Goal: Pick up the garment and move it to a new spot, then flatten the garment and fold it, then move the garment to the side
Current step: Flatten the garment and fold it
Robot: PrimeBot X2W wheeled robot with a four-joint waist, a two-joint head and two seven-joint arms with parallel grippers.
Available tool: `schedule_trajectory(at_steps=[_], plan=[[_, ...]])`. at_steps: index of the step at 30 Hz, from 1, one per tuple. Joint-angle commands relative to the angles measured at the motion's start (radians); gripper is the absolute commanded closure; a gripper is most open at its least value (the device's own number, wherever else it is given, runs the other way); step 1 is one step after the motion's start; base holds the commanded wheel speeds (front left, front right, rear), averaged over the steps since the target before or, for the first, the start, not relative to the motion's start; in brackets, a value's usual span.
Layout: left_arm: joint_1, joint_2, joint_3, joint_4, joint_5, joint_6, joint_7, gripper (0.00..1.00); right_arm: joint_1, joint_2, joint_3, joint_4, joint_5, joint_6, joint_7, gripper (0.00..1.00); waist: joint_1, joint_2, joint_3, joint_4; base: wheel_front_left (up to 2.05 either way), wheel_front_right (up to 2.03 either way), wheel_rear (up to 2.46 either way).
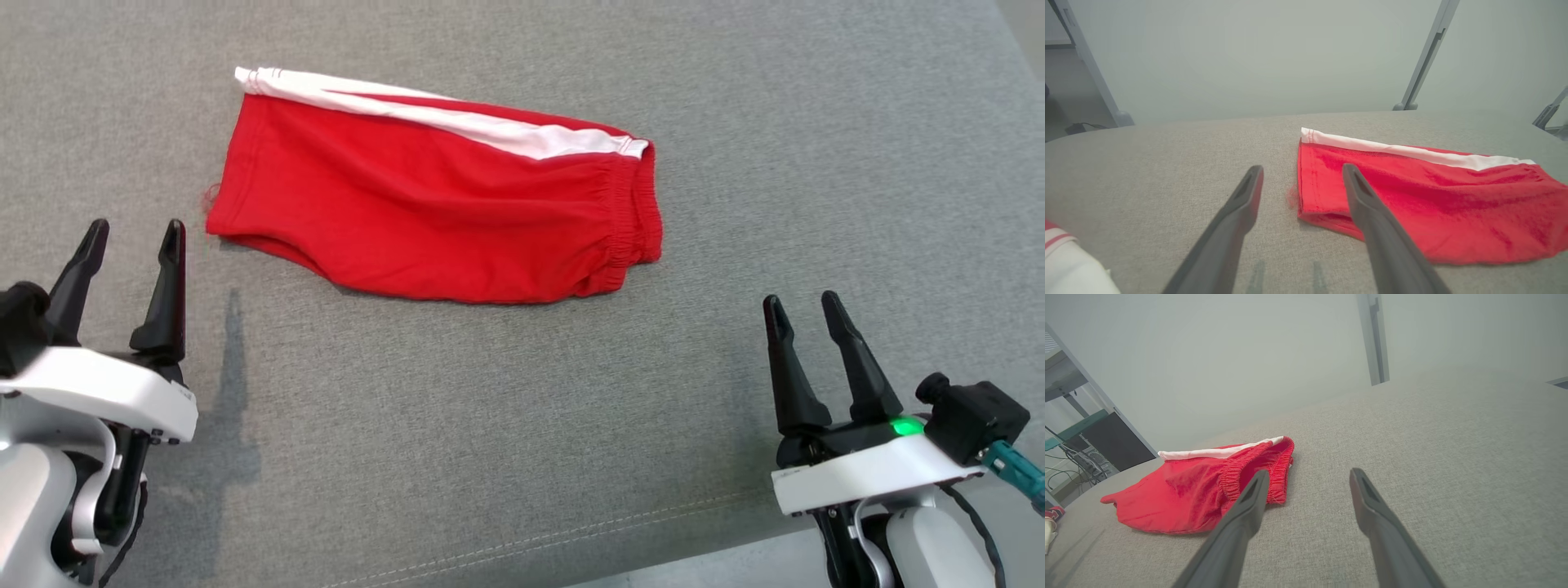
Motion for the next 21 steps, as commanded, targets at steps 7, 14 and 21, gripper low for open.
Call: schedule_trajectory(at_steps=[7, 14, 21], plan=[[0.024, 0.051, 0.044, -0.039, 0.001, 0.028, 0.002, 0.0, 0.03, 0.002, 0.027, -0.035, 0.013, -0.003, -0.013, 0.0, 0.0, 0.0, -0.038, -0.027, 0.0, 0.0, 0.0], [-0.061, 0.054, 0.022, -0.009, -0.033, -0.033, 0.068, 0.0, -0.034, 0.002, 0.051, 0.018, 0.022, -0.003, -0.013, 0.0, 0.0, 0.0, -0.036, -0.017, 0.0, 0.0, 0.0], [-0.238, 0.057, -0.019, 0.125, -0.081, -0.152, 0.198, 0.0, -0.212, 0.002, 0.131, 0.16, 0.052, -0.003, 0.024, 0.0, 0.0, 0.0, -0.018, -0.025, 0.0, 0.0, 0.0]])
